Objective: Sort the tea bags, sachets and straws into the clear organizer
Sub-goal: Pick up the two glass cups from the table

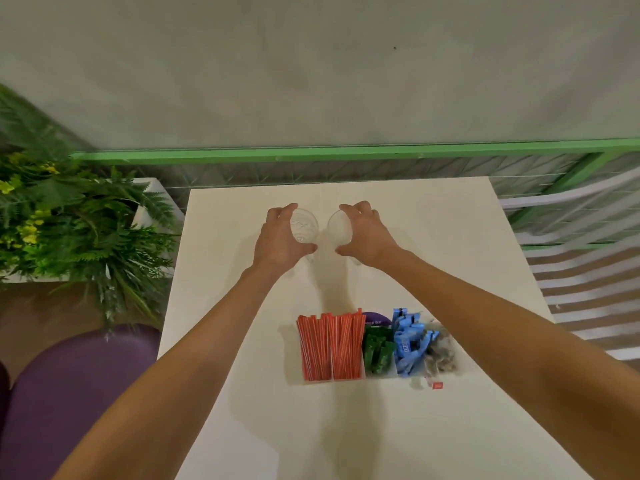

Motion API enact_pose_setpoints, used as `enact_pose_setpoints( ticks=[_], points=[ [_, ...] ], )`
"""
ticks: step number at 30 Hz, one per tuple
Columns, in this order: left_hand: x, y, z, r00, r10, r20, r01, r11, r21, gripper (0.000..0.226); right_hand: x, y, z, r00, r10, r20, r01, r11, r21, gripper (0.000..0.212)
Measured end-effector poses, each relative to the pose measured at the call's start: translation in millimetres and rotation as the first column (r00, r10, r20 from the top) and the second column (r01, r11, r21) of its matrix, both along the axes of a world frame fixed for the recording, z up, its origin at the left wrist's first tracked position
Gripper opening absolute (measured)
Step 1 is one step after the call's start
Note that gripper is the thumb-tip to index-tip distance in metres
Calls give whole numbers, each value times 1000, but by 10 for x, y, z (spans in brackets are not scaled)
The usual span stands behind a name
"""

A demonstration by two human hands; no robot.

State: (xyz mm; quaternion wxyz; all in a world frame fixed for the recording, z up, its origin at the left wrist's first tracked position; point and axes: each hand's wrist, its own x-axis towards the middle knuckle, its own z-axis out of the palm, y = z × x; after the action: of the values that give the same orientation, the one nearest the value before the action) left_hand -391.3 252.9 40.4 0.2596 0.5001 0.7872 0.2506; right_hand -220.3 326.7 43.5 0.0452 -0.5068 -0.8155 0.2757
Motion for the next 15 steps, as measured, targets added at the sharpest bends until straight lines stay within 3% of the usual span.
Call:
enact_pose_setpoints(
  ticks=[15],
  points=[
    [2145, -56, 320, 978, -190, 82, 185, 981, 66, 92, 2365, -258, 305, 990, -121, 69, 121, 993, 7, 94]
  ],
)
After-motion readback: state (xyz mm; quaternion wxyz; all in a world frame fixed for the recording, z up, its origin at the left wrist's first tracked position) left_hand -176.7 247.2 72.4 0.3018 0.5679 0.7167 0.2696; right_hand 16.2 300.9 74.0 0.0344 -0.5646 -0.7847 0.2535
